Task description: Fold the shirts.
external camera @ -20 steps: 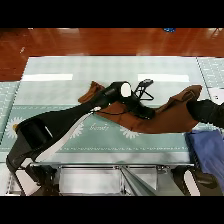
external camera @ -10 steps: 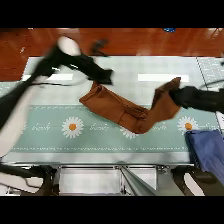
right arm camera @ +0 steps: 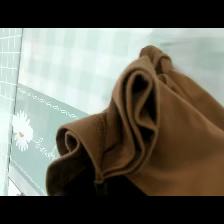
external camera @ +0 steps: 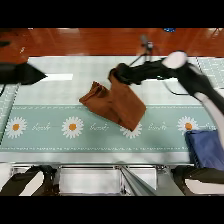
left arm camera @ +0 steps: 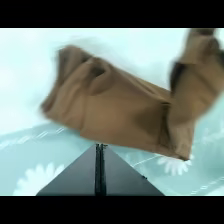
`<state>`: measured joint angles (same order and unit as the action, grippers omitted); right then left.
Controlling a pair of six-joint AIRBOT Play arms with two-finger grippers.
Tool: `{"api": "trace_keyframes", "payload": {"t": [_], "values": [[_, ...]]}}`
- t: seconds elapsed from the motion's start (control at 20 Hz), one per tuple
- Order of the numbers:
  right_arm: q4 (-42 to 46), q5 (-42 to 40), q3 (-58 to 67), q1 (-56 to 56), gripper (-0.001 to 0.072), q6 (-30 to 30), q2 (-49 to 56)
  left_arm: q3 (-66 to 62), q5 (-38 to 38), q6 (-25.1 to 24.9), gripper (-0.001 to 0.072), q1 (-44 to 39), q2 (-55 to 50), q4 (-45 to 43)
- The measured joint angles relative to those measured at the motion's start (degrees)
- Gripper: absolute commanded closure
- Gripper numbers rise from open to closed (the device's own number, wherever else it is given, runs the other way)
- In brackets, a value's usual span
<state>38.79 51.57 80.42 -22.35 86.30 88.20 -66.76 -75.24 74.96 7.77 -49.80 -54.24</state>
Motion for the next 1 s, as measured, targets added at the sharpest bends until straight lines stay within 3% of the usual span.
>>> {"api": "trace_keyframes", "payload": {"t": [0.1, 0.15, 0.2, 0.25, 0.4, 0.65, 0.85, 1.0], "values": [[-1.7, -0.3, 5.0, -2.1, 0.0684, -0.2, 7.1, 6.5, 1.0, -0.2, 0.0690, 1.7, 5.9, 0.3], [-3.1, -0.5, 6.9, -3.0, 0.0549, -0.2, 10.0, 9.8, 2.3, -0.1, 0.0690, 2.3, 8.0, 0.2], [-4.2, -0.5, 8.4, -3.8, 0.0325, -0.3, 12.3, 12.6, 2.7, 0.3, 0.0690, 2.6, 9.6, 0.0], [-5.3, -0.6, 9.7, -4.4, 0.0303, -0.5, 14.3, 15.3, 3.8, 0.5, 0.0690, 2.9, 10.8, 0.4], [-7.7, 0.7, 11.9, -5.0, 0.0309, -1.7, 17.5, 22.7, 6.5, 0.9, 0.0690, 3.3, 12.2, 1.5], [-7.1, 12.7, 13.3, 2.1, 0.0309, -2.8, 12.8, 29.8, 10.3, 1.1, 0.0690, 3.5, 11.5, 3.9], [9.6, 18.0, 7.5, 9.4, 0.0308, -0.2, -3.6, 31.1, 11.2, 1.1, 0.0690, 3.6, 11.1, 4.8], [26.0, 17.4, -6.6, 12.7, 0.0296, 3.6, -19.6, 31.5, 11.4, 1.2, 0.0690, 3.6, 11.1, 5.1]]}}
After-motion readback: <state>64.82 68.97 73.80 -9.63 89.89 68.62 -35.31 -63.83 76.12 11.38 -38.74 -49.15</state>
